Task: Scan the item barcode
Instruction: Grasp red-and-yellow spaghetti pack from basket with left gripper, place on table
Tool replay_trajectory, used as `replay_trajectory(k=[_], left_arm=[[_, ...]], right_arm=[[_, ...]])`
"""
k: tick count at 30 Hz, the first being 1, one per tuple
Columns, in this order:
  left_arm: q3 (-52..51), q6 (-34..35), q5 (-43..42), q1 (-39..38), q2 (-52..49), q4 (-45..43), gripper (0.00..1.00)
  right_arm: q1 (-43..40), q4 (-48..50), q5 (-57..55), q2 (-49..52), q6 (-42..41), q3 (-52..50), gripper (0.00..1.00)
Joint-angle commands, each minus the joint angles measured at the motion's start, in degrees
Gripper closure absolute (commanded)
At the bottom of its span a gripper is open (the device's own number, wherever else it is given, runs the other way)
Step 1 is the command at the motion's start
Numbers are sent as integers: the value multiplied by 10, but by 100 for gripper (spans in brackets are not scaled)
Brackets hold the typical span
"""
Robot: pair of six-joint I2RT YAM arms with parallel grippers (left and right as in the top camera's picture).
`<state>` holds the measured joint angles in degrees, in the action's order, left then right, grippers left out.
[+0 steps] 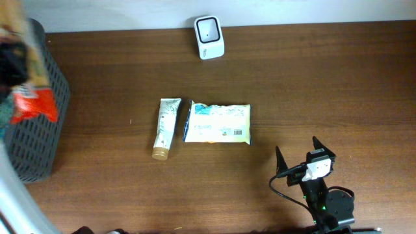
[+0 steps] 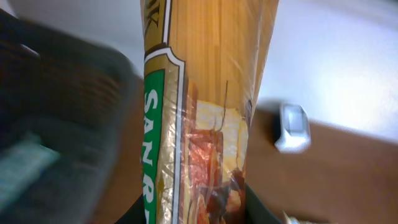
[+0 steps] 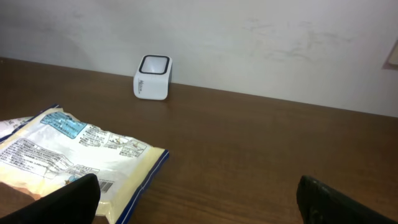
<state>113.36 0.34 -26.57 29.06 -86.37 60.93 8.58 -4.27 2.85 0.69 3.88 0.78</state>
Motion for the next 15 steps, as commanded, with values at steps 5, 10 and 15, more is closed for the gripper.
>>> replay_trajectory(k=[5,10,15], left_arm=[[-319,-11,114,-215,-55,-85,100],[-478,34,139,-242,-133,-269,100],[-489,33,139,-292,-187,-306,100]], right_arm=[[-3,1,3,-4,2,-5,1],[-3,1,3,-4,2,-5,1],[-3,1,3,-4,2,-5,1]])
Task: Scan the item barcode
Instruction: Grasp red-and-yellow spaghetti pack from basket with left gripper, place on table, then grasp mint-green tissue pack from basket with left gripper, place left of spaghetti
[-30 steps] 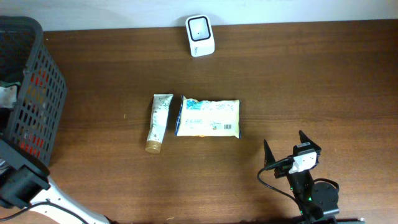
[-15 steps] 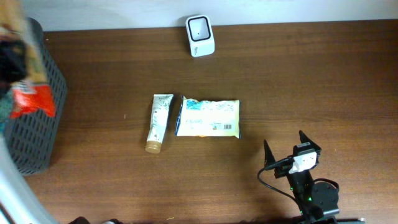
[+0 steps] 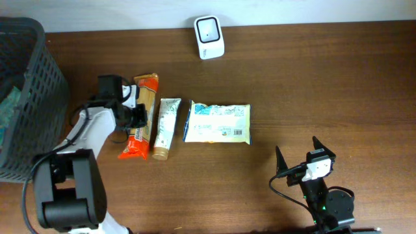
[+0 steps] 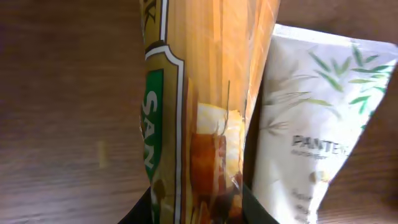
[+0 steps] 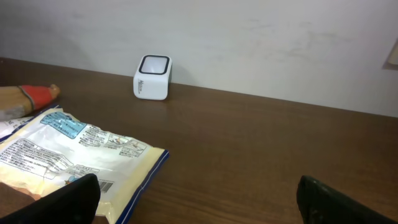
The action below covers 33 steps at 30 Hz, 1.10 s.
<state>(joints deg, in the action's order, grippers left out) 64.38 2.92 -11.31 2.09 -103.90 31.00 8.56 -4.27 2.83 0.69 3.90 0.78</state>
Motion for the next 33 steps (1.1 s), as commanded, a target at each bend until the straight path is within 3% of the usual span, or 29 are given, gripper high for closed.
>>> replay_trajectory(k=[1,2,3,4,6,10,11,12,15,19,21,24,33], left_arm=[[1,8,-13,-31,-11,-16,100],[1,8,-13,-36,-11,-19,100],[1,8,-14,-40,-11,-19,90],[1,10,-26,-46,-11,-18,63],[19,10,-41,-50,-7,2,27],[192,0,-15,-45,55,148,4],[263,-30,-6,-43,84,175,1],[307,-54,-6,-40,104,179,1],[433,-60,106,19,160,176,1],[453,-60,277,159,184,133,1],[453,-60,276,238,154,133,1],[452,-88,271,293,87,139,1],[452,-229,254,333,-103,145,1]], right_arm=[[-3,1,3,-4,2,-5,1],[-3,1,3,-4,2,-5,1],[-3,1,3,-4,2,-5,1],[-3,1,3,-4,2,-5,1],[-3,1,3,-4,2,-5,1],[-3,1,3,-4,2,-5,1],[-3,1,3,-4,2,-5,1],[-3,1,3,-4,2,-5,1],[-3,1,3,-4,2,-5,1],[-3,1,3,-4,2,-5,1],[-3,1,3,-4,2,-5,1],[-3,1,3,-4,2,-5,1],[-3,1,3,-4,2,-5,1]])
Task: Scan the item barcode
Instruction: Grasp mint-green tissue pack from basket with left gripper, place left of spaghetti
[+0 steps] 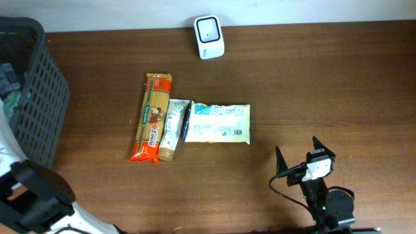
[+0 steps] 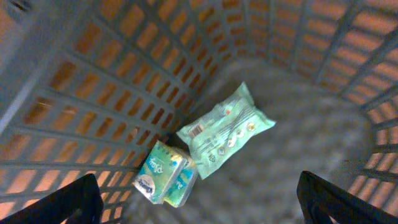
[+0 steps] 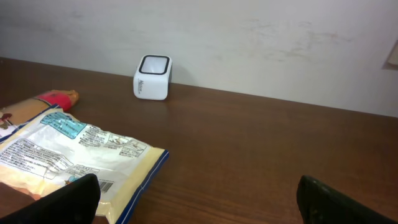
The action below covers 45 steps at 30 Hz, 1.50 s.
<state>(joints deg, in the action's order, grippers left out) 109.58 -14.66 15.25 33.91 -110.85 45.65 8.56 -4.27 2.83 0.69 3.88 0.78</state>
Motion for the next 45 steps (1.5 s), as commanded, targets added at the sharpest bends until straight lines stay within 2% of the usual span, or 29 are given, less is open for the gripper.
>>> replay_trajectory(k=[1,2,11,21,25,26,29,32,35,41,45], left_arm=[[0,-93,-42,17,-48,-3,0],[0,-122,-67,18,-67,-10,1],[0,-186,-71,18,-185,-83,1],[0,-185,-76,19,-261,-126,2],[56,-141,-149,23,-241,-62,0],[104,-141,-190,27,-231,-23,1],[179,-149,-228,30,-216,43,0],[181,-208,-229,30,-211,82,9],[177,-280,-228,31,-234,83,12],[177,-288,-223,60,-300,87,16],[177,-287,-223,60,-330,98,33]], right_arm=[[-3,1,3,-4,2,-5,1],[-3,1,3,-4,2,-5,1],[-3,1,3,-4,2,-5,1],[-3,1,3,-4,2,-5,1],[-3,1,3,-4,2,-5,1],[-3,1,3,-4,2,-5,1],[-3,1,3,-4,2,-5,1],[-3,1,3,-4,2,-5,1],[-3,1,3,-4,2,-5,1],[-3,1,3,-4,2,-5,1],[-3,1,3,-4,2,-5,1]])
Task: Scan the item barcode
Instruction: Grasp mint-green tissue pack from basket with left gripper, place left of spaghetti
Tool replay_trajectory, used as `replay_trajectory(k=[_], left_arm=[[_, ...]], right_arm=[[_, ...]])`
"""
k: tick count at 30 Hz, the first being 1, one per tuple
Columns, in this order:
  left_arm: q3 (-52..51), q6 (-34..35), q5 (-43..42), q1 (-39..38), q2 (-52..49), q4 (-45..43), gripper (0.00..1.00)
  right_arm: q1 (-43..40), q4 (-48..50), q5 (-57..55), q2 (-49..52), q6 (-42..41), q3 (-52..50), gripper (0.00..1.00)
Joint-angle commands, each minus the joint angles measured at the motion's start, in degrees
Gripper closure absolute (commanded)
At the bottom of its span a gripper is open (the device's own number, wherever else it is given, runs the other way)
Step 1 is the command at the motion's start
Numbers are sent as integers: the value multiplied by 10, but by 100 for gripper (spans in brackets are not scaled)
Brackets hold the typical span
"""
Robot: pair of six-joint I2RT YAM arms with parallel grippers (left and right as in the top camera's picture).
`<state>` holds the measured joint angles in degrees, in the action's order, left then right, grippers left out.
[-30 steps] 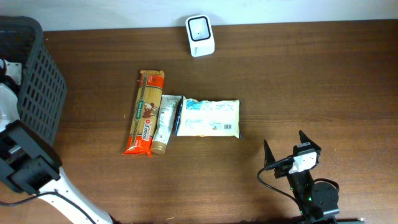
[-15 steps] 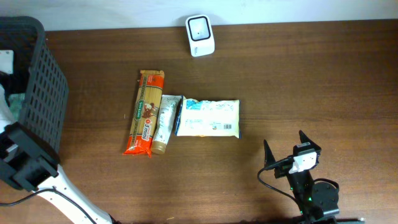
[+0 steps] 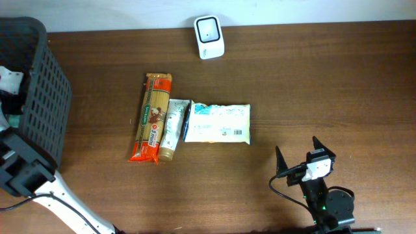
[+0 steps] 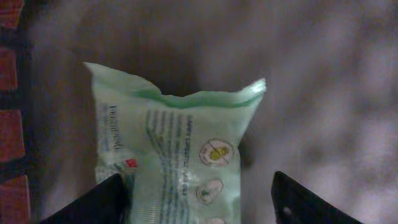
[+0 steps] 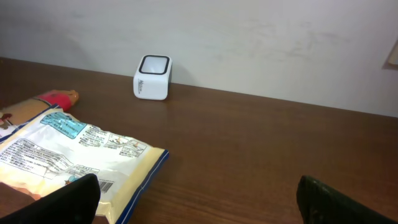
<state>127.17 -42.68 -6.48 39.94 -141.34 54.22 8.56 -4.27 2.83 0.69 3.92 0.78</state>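
Note:
My left gripper is down inside the dark basket, open, with its fingers on either side of a pale green packet lying on the basket floor. From overhead only the left arm's white wrist shows at the basket rim. The white barcode scanner stands at the table's far edge, also seen in the right wrist view. My right gripper rests open at the near right, holding nothing.
Three items lie side by side mid-table: a spaghetti pack, a white tube and a white-and-blue packet with its barcode facing up. The basket fills the table's left end.
My left gripper was high over the basket with the green packet and a tissue pack far below. Now it is low in the basket, open around the green packet. The right arm is unchanged.
My left gripper held the spaghetti pack up over the basket. Then it had the pack down on the table beside the tube. Then the pack lay released there and the gripper was open above the basket. Now it straddles the green packet inside.

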Motion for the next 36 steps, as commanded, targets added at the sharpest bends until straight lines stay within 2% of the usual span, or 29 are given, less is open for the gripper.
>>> replay_trajectory(k=[1,3,4,6,8,13,15,18,19,21,24,25,27,29,31,33,35,36], left_arm=[[1,-7,-6,0,-27,13,46],[2,1,-6,0,-21,12,78],[2,22,-6,0,-13,12,91],[2,45,-6,0,13,15,99],[2,86,-7,0,57,19,100],[2,260,-13,0,200,21,100],[2,346,-18,0,292,20,100],[2,404,-138,-7,408,31,100],[2,405,-173,-25,444,54,100],[2,405,-177,-86,479,125,100],[-19,356,-176,-225,464,229,100],[-34,351,-166,-255,457,238,100],[-114,351,-75,-341,442,236,100],[-227,354,-16,-385,432,196,100],[-343,369,-13,-391,420,129,100],[-484,370,-13,-391,406,5,100],[-544,370,-13,-391,402,-58,100],[-566,370,-13,-391,401,-82,95]], right_arm=[[-3,1,3,-4,2,-5,1],[-3,1,3,-4,2,-5,1],[-3,1,3,-4,2,-5,1],[-3,1,3,-4,2,-5,1],[-3,1,3,-4,2,-5,1],[-3,1,3,-4,2,-5,1],[-3,1,3,-4,2,-5,1],[-3,1,3,-4,1,-5,1],[-3,1,3,-4,1,-5,1],[-3,1,3,-4,1,-5,1],[-3,1,3,-4,2,-5,1],[-3,1,3,-4,1,-5,1],[-3,1,3,-4,2,-5,1],[-3,1,3,-4,2,-5,1],[-3,1,3,-4,2,-5,1],[-3,1,3,-4,2,-5,1],[-3,1,3,-4,1,-5,1],[-3,1,3,-4,2,-5,1]])
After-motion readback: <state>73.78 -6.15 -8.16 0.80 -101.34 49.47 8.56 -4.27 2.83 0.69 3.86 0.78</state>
